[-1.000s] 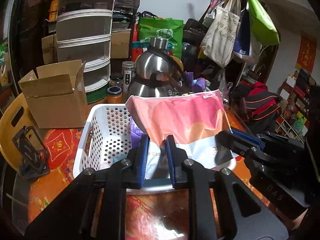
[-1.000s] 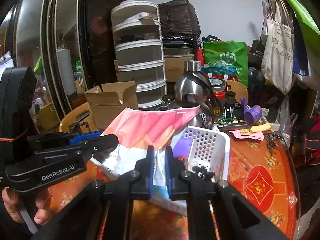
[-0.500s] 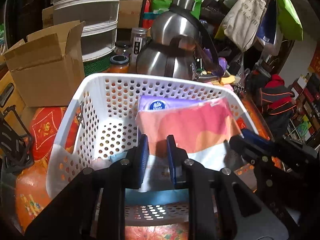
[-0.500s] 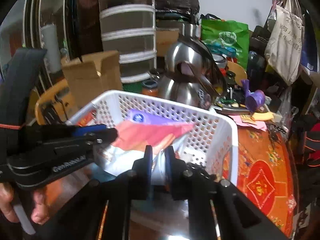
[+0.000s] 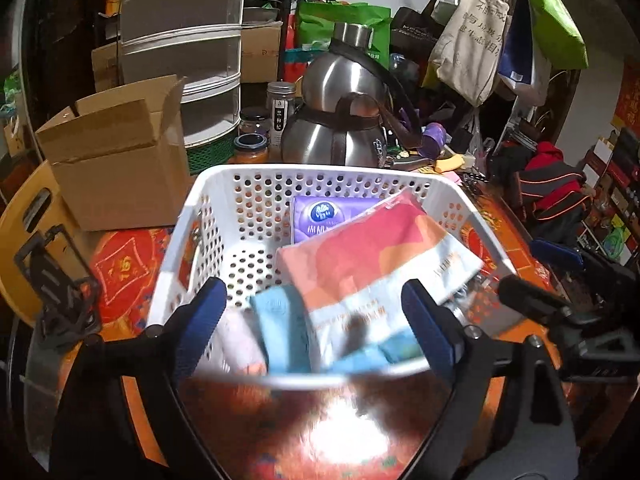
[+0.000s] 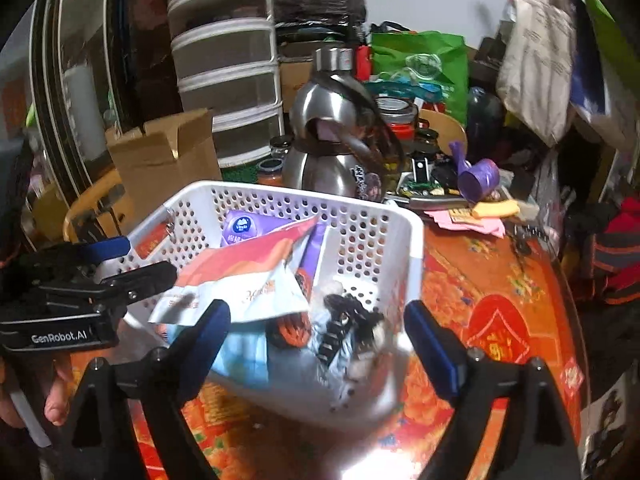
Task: Organize soft objects
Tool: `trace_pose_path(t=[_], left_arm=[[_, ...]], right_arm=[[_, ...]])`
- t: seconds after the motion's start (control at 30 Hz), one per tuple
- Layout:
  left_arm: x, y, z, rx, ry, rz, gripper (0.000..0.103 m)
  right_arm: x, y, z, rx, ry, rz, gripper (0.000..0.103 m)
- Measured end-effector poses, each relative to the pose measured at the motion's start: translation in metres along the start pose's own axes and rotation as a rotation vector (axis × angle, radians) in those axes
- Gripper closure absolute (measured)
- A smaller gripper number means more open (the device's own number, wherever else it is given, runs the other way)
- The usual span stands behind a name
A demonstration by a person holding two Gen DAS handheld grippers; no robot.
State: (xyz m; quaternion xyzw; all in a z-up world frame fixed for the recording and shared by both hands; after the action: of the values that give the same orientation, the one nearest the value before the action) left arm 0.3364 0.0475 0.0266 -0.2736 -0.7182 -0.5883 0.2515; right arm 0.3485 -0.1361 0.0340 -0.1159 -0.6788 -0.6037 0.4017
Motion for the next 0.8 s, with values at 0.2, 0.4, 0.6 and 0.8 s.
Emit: trace_pose_path(t=[0.2,0.4,0.6,0.8], left_arm=[[0.081,-0.024,-0.004,-0.025,-0.004,-0.106,0.0],[0.165,-0.059,0.006,0.018,0.018,-0.149,0.0],[0.237,-0.114,-0.004,-0.02,0.016,-0.162,0.0],[0.285,-0.166,-0.029,-0.04,-0.019,-0.183,0.0]], right_arm=[[0.062,-0.017,0.003,-0.019,0.003,-0.069,0.002],[0.137,-0.054,0.027,0.054,-0.038,-0.139,0.002],[0.201,-0.098,0.038,-0.044,-0.026,-0.14,0.002],[0.25,-0.142,0.055,-0.091,-0.081,-0.14,0.002]])
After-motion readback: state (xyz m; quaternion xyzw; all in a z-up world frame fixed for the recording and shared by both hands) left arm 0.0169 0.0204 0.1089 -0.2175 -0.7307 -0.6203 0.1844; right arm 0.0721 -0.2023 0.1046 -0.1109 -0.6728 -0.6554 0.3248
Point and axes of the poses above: each gripper's, at about its wrist camera, not at the fingertips, and x roughly against the way its jaws point, z to its left, y to its top, the point moved 4 cm from there along -x, roughly the way its jaws point, and after that the axes turned 3 degrees about x, right-handed, at the moved point
